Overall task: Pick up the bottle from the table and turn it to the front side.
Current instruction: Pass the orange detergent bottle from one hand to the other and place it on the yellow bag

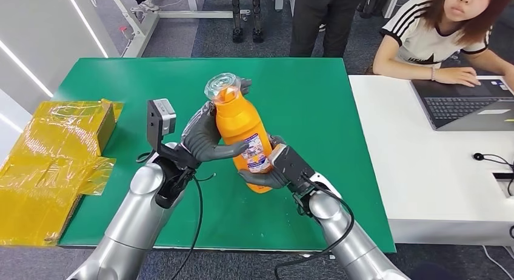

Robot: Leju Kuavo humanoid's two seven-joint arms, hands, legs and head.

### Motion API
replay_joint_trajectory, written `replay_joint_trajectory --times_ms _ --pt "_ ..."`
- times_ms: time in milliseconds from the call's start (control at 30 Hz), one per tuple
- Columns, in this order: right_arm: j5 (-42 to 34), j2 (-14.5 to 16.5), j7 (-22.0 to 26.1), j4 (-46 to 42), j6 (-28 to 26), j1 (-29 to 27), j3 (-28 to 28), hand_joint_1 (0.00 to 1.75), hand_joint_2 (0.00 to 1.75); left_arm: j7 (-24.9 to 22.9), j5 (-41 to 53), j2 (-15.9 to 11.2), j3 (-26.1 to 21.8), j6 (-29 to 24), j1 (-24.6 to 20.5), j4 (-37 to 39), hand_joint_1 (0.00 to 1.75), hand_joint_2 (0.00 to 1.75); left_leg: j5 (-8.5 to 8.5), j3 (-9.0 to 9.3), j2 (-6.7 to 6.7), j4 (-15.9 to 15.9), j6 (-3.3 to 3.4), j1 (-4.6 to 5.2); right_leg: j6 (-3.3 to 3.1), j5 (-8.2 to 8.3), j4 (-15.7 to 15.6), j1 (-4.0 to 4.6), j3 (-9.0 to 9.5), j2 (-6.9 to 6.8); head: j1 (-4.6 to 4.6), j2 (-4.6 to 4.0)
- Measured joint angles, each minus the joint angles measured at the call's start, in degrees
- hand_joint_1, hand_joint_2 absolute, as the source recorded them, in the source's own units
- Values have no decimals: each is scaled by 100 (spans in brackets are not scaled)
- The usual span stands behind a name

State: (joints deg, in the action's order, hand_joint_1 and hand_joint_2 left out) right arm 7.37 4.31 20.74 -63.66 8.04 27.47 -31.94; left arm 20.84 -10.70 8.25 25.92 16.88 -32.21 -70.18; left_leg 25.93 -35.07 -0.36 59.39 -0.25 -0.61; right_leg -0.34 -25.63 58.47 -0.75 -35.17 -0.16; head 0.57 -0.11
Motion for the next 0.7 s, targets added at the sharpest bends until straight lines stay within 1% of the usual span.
replay_joint_trajectory --times_ms 133,267,700 --pt "37 0 -18 35 -46 -70 -17 175 175 -31 -74 25 0 84 -104 138 0 175 0 0 2 0 0 0 0 0 0 0 0 4 0 0" --pt "82 0 -81 5 -43 -155 -26 175 175 -121 -192 50 0 175 -116 198 175 175 0 0 3 0 0 0 0 0 0 0 -1 5 0 0" --pt "104 0 -108 34 22 -187 -11 175 175 -390 -967 20 7 764 -174 395 175 175 0 0 5 0 0 0 0 0 0 0 -2 7 0 0"
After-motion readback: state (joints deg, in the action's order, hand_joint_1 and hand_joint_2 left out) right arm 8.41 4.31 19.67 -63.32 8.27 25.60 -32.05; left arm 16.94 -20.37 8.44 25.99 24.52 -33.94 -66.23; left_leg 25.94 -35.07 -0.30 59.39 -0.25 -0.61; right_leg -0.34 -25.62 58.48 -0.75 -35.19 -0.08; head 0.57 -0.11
